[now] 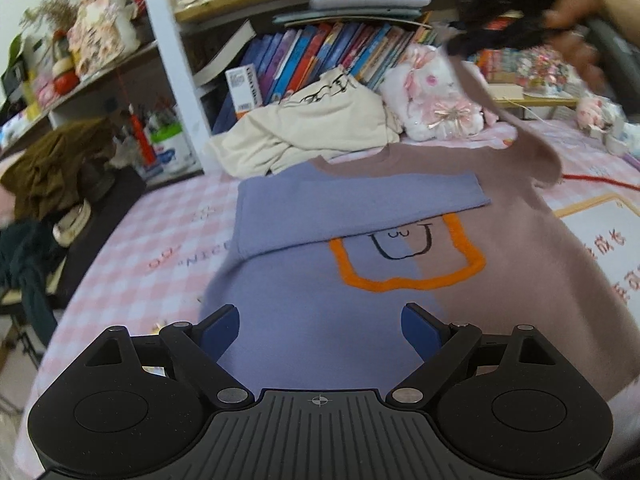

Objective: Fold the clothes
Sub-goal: 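Fold the mauve sleeve across the body over the lavender sleeve with the right gripper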

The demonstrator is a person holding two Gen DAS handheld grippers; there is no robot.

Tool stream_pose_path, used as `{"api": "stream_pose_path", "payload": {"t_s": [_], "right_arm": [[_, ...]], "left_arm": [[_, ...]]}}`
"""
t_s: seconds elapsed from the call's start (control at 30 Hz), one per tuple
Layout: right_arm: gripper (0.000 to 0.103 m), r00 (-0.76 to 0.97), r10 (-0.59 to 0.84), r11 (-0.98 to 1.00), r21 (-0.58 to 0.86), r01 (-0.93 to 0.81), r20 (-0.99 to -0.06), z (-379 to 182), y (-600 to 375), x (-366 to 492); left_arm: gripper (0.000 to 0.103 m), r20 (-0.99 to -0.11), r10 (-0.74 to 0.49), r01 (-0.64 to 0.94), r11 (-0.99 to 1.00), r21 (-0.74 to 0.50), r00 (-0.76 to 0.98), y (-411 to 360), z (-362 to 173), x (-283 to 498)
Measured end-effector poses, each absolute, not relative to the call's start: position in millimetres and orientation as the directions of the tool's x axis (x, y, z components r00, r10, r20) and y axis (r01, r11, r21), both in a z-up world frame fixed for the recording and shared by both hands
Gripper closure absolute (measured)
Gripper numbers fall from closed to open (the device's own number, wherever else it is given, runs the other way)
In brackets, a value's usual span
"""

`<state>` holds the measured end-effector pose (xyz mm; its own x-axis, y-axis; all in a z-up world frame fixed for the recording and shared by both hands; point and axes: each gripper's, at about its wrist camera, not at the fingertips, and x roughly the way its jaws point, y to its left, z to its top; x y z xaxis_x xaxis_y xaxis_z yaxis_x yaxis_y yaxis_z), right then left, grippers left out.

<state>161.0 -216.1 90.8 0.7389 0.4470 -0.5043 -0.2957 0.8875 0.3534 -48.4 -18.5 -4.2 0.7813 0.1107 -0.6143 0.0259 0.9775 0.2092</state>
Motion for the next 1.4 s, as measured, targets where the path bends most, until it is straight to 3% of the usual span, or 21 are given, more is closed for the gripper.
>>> {"api": "stream_pose_path", "payload": {"t_s": [0.4, 0.9, 1.0, 1.1, 1.4], "right_arm": [[0.093, 0.663, 0.498, 0.866, 0.352, -0.355, -0.559, 66.6, -103.2, 168.6], [0.092, 0.570, 0.532, 0.846, 0.356, -0.398, -0.627, 44.0, -58.5, 170.2], [0.085, 0.558, 0.549, 0.834, 0.369, -0.410, -0.622, 42.0, -58.9, 169.4], [0.064, 0.553, 0.576, 0.817, 0.396, -0.419, -0.602, 43.2, -64.5, 164.5], [0.062, 0.567, 0.551, 0.834, 0.387, -0.393, -0.612, 41.8, -92.6, 132.7]], "left_arm": [[0.012, -0.625, 0.070, 0.106, 0.965, 0.240, 0.778, 22.5, -12.4, -51.1], [0.012, -0.637, 0.075, 0.087, 0.972, 0.219, 0.768, 42.4, -15.8, -54.5], [0.012, -0.636, 0.078, 0.083, 0.972, 0.219, 0.767, 43.7, -16.0, -55.1], [0.012, -0.636, 0.076, 0.084, 0.972, 0.219, 0.768, 44.1, -15.9, -55.1], [0.012, -0.634, 0.051, 0.111, 0.971, 0.213, 0.772, 40.0, -16.1, -53.0]]}}
